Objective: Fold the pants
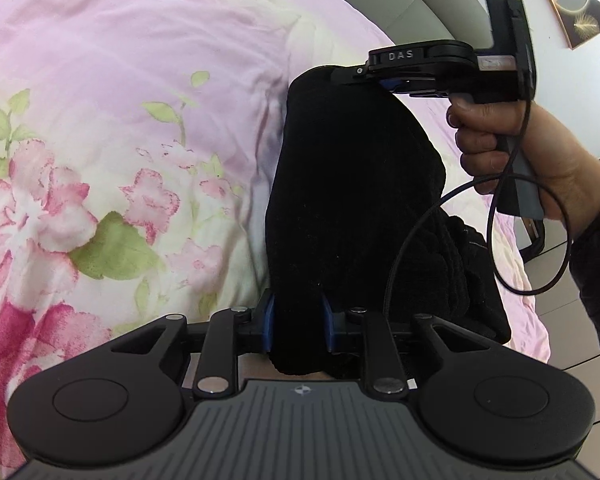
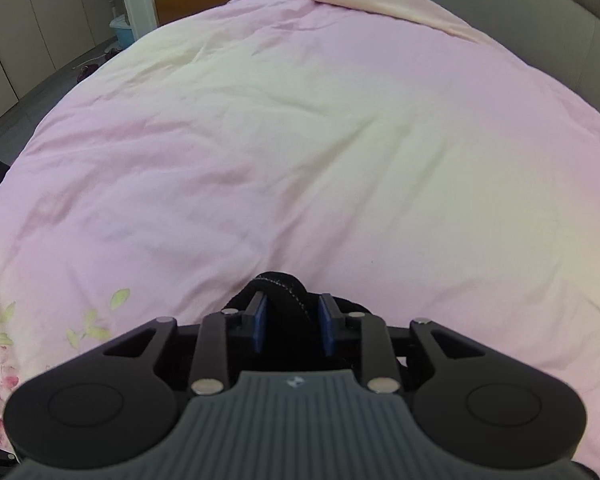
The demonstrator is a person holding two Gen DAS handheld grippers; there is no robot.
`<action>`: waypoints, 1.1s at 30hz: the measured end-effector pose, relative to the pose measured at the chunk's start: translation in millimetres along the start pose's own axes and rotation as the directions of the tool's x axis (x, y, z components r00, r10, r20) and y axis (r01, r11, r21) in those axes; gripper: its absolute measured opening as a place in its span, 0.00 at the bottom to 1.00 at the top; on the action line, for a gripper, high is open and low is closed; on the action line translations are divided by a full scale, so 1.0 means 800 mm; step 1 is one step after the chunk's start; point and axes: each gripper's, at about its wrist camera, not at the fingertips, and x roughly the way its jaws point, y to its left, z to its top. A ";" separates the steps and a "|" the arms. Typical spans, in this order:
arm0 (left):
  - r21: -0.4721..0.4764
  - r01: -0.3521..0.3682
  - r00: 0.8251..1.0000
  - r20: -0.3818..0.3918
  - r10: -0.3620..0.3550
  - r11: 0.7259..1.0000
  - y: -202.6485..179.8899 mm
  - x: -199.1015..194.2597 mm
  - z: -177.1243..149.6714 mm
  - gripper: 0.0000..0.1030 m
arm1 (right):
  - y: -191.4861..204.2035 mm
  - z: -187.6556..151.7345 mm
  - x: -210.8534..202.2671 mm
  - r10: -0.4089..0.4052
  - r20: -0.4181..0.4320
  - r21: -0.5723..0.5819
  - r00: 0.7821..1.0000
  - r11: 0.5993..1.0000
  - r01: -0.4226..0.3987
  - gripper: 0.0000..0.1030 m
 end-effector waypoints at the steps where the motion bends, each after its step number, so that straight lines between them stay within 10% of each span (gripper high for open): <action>1: 0.001 0.007 1.000 0.004 -0.007 1.000 0.000 -0.002 -0.001 0.26 | -0.003 -0.002 -0.011 0.003 0.029 0.007 1.000 1.000 -0.004 0.27; 8: -0.019 0.032 0.999 0.023 -0.031 0.999 0.001 -0.010 0.000 0.28 | -0.039 -0.059 -0.128 0.022 0.246 0.096 0.969 0.994 -0.047 0.30; 26: 0.011 -0.003 0.999 0.038 0.003 1.000 -0.007 -0.004 -0.008 0.28 | 0.017 -0.273 -0.107 0.013 0.203 0.147 0.979 0.988 -0.043 0.26; 33: 0.016 -0.003 0.998 0.070 0.002 1.000 -0.008 -0.011 -0.013 0.32 | -0.035 -0.317 -0.193 -0.029 0.377 0.382 0.926 0.915 -0.127 0.28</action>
